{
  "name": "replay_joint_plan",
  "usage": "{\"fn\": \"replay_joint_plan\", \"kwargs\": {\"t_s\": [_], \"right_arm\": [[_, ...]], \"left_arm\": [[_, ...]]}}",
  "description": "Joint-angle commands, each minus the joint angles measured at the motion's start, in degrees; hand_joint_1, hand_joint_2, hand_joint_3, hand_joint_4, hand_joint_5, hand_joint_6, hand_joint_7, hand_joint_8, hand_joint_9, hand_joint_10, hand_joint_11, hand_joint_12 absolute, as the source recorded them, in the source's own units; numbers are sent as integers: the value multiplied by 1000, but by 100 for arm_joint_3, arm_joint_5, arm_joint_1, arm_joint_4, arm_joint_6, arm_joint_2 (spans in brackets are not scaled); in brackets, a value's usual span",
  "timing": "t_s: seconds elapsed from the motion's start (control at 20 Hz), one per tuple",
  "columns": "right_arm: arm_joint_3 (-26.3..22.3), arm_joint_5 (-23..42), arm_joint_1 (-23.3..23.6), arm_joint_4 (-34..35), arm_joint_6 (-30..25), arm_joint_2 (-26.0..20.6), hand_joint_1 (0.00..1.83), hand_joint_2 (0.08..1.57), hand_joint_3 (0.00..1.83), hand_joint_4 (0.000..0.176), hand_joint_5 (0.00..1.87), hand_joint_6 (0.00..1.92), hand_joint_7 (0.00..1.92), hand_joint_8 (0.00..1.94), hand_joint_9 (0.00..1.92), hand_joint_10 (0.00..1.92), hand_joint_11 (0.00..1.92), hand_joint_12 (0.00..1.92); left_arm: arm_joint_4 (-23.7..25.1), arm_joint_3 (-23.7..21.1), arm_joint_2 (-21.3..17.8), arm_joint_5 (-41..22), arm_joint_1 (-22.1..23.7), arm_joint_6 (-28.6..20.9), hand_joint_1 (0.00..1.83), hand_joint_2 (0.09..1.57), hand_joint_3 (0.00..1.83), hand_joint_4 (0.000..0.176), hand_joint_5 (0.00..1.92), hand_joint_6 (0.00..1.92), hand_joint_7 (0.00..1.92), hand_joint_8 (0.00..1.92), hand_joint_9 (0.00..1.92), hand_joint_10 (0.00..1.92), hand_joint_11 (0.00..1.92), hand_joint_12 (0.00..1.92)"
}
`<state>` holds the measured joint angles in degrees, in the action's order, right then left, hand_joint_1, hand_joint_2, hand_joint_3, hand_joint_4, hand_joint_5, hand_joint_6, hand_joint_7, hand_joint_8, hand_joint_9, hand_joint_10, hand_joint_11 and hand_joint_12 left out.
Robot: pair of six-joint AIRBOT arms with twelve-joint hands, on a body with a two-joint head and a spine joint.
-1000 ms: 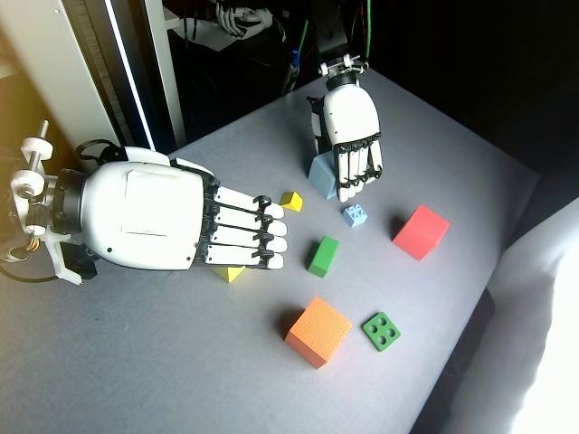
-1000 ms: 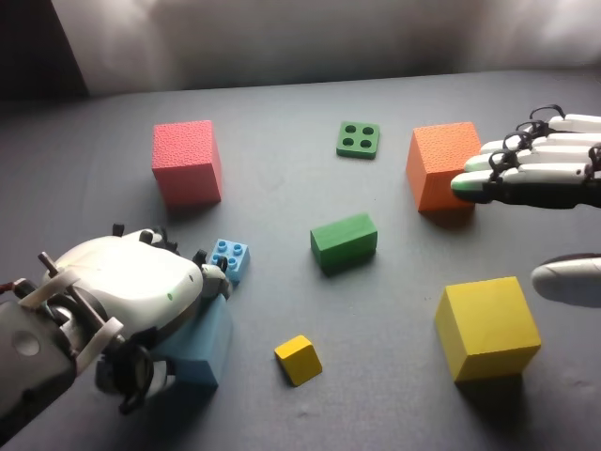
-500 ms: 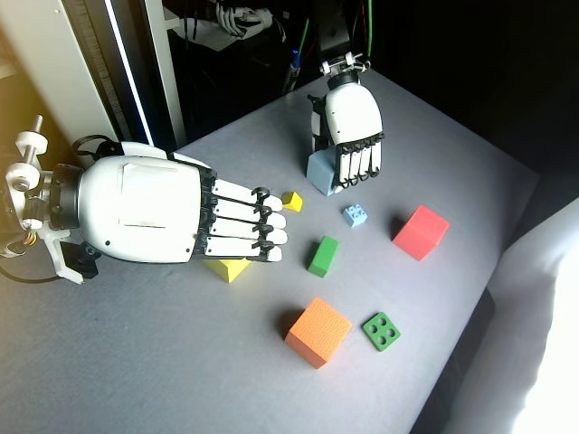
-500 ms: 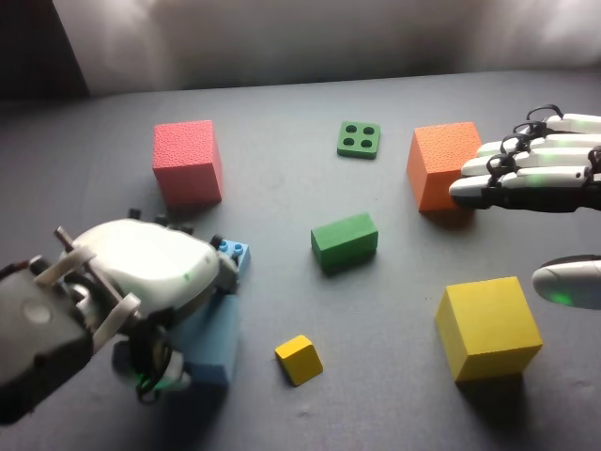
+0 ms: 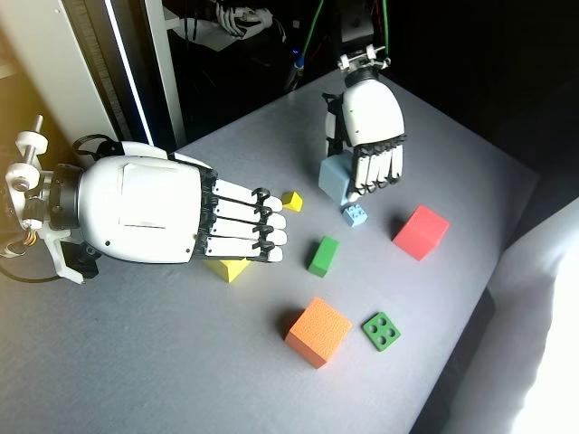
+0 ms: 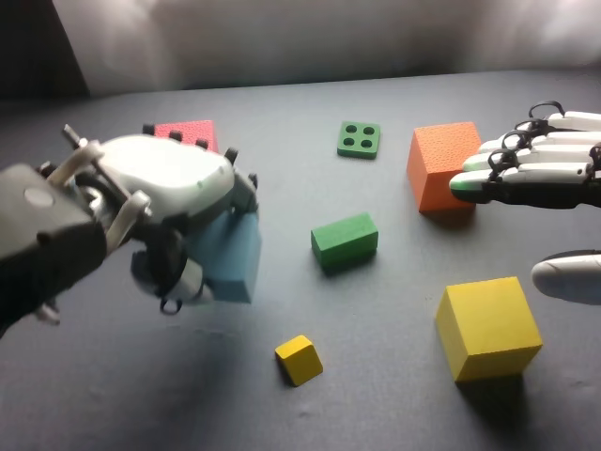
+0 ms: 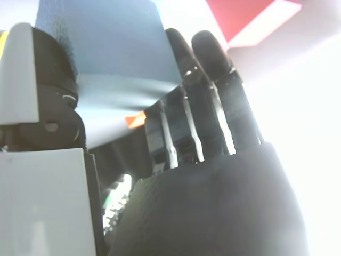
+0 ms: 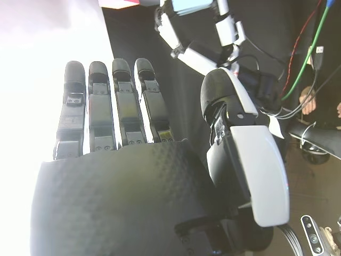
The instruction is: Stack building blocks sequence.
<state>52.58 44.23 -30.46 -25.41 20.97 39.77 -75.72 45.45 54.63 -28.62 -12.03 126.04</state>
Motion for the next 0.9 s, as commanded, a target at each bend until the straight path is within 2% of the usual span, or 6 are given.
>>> {"fn": "replay_joint_plan", "kwargs": {"t_s": [0.0,0.2,0.45,0.5,0.65,0.85], "right_arm": [[-17,595,48,238,2,-58,119,1380,0,0,246,5,214,5,196,7,0,593],[-27,596,50,253,2,-60,112,1380,3,0,273,1,237,1,206,2,0,634],[-26,597,50,281,2,-60,152,1372,0,0,274,7,239,6,208,7,0,637],[-25,596,50,288,2,-60,143,1381,1,0,255,3,226,3,191,3,0,608],[-24,595,51,393,3,-61,117,1386,2,0,253,3,222,7,184,4,0,580],[-55,583,62,398,2,-59,109,1383,2,0,261,2,231,3,201,5,0,630]], "left_arm": [[192,81,1,-34,157,81,1366,1163,0,0,912,802,937,1218,737,1521,345,1536],[-147,439,80,290,524,452,1369,1151,1,0,940,766,956,1170,759,1503,362,1518],[-159,924,194,636,810,446,1354,1189,1,0,805,1020,908,1222,687,1523,314,1528],[-159,1032,229,690,861,446,1265,1181,0,0,858,921,887,1380,710,1478,340,1590],[-172,1299,312,855,949,449,1367,1148,1,0,903,887,979,1098,765,1468,345,1526],[-168,1580,395,1040,984,453,1371,1143,0,0,945,785,979,1121,771,1466,389,1515]]}}
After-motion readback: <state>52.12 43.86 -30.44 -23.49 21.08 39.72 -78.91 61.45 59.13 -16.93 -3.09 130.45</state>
